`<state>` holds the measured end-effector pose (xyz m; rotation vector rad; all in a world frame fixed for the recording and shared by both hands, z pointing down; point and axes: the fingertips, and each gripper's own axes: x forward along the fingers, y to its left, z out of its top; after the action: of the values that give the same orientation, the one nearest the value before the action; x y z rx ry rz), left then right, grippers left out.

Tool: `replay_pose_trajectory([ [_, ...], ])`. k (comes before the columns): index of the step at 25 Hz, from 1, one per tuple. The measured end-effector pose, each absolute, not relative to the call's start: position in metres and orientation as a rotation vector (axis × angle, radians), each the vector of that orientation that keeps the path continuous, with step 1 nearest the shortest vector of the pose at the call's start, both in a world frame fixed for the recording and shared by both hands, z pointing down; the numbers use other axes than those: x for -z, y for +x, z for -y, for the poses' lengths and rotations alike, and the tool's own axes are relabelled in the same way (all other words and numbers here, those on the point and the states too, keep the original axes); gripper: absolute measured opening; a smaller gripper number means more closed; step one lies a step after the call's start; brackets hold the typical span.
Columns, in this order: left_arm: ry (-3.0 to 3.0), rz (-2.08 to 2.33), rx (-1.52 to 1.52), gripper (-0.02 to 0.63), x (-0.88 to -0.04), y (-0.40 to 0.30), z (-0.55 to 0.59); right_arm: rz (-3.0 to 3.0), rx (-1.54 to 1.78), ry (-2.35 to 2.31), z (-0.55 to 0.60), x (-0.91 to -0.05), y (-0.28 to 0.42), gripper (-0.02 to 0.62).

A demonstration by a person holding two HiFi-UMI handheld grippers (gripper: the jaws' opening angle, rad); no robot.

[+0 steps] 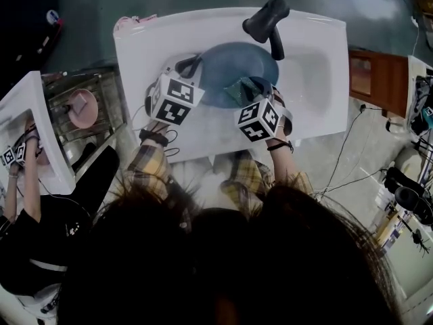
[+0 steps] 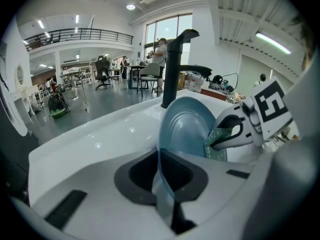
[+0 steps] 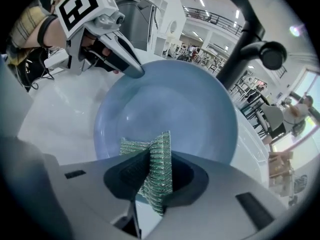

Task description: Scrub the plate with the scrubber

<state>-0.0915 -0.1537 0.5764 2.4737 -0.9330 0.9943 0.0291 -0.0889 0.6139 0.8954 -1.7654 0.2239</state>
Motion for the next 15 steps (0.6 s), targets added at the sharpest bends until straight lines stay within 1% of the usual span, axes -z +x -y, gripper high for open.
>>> replay_pose_trajectory([
  [7,2.485,0.908,-1.015,0.025,-0.576,-0.091,0.151,1.708,-0.115,1.054,0.108,-0.590,0.074,0.100],
  [11,2.480,0.913,-1.018,0.025,-0.576,-0.092,0.149,1.695,0.007,1.135,0.128,-0.568,0.079,0.100],
  [15,2.484,0.893,-1.021,0.025,-0.575,-0.090,0.148,1.698,0.048,1.213,0.145,-0.553,0.079,0.100],
])
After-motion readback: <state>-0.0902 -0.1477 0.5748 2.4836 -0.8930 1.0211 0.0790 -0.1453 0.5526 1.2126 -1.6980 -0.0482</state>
